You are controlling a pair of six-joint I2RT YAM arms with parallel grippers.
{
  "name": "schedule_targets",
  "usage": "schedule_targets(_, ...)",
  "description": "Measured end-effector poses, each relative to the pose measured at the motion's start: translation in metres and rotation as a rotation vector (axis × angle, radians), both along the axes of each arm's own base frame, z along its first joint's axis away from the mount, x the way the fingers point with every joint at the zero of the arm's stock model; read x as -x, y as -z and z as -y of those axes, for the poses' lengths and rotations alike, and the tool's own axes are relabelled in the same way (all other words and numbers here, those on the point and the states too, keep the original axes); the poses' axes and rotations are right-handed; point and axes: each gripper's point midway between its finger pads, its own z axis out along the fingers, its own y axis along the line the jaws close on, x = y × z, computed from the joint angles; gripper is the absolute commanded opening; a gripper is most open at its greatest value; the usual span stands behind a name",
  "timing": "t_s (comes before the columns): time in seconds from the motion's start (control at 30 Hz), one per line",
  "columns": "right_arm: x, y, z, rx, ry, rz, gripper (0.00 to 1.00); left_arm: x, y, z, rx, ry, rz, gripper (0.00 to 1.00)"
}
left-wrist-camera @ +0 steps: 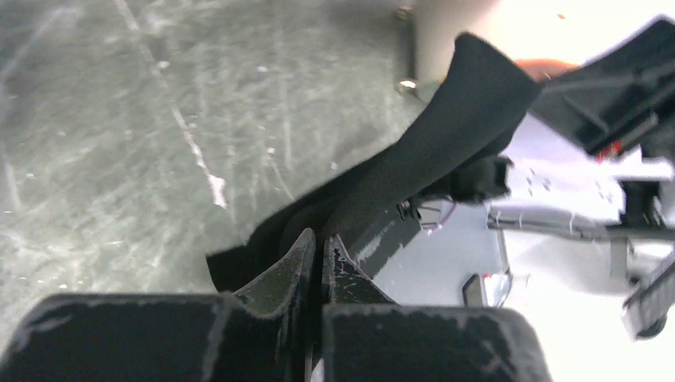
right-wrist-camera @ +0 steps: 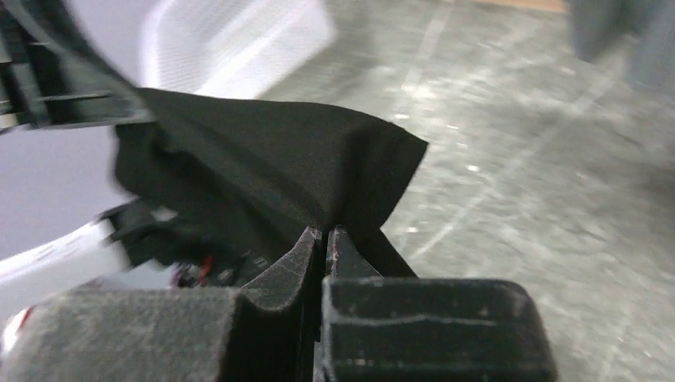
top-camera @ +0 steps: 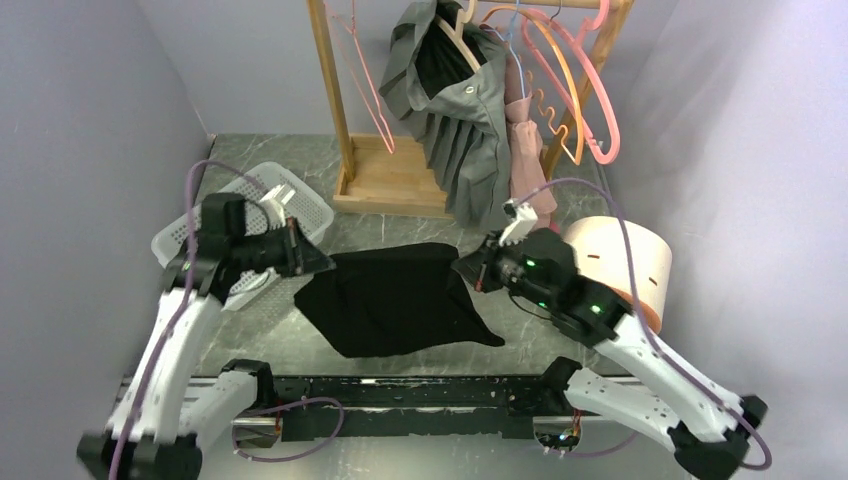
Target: Place the skirt on the hanger
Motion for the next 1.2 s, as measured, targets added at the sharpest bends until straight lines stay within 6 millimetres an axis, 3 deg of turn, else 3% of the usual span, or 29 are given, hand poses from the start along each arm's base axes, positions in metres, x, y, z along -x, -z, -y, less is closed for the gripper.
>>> schedule_targets(0.17, -0.059, 0.086, 0.009, 0.221, 0.28, -0.092, 0.0, -0.086, 0.07, 0.0, -0.072, -0.116, -0.227, 0.07)
schedule_targets(0.27, -0.087, 0.121, 0.023, 0.325, 0.433, -0.063, 0.01, -0.124, 0.101, 0.009, -0.091, -0.139, -0.306, 0.22)
schedule_targets(0.37, -0.108, 0.124, 0.035, 0.371, 0.544, -0.008, 0.31, -0.156, 0.111, 0.016, -0.127, -0.178, -0.296, 0.35)
schedule_targets(0.43, -0.118, 0.125, 0.047, 0.409, 0.611, 0.022, 0.53, -0.178, 0.104, 0.012, -0.153, -0.229, -0.244, 0.43)
schedule_targets(0.53, -0.125, 0.128, 0.053, 0.443, 0.641, 0.042, 0.67, -0.196, 0.087, 0.002, -0.182, -0.306, -0.144, 0.51)
schedule_targets(0.63, -0.123, 0.137, 0.053, 0.459, 0.626, 0.036, 0.68, -0.192, 0.076, -0.004, -0.199, -0.342, -0.08, 0.52)
schedule_targets(0.73, -0.116, 0.152, 0.053, 0.478, 0.586, 0.01, 0.68, -0.17, 0.084, -0.002, -0.22, -0.344, -0.064, 0.53)
schedule_targets(0.87, -0.1, 0.175, 0.046, 0.487, 0.478, -0.043, 0.68, -0.125, 0.115, 0.014, -0.234, -0.284, -0.1, 0.51)
schedule_targets(0.97, -0.087, 0.19, 0.038, 0.481, 0.402, -0.093, 0.67, -0.102, 0.145, 0.014, -0.263, -0.284, -0.161, 0.5)
schedule_targets(1.07, -0.076, 0.205, 0.034, 0.476, 0.355, -0.147, 0.66, -0.097, 0.167, -0.002, -0.329, -0.362, -0.214, 0.51)
schedule_targets(1.2, -0.058, 0.224, 0.033, 0.474, 0.311, -0.23, 0.66, -0.108, 0.174, -0.029, -0.427, -0.52, -0.218, 0.52)
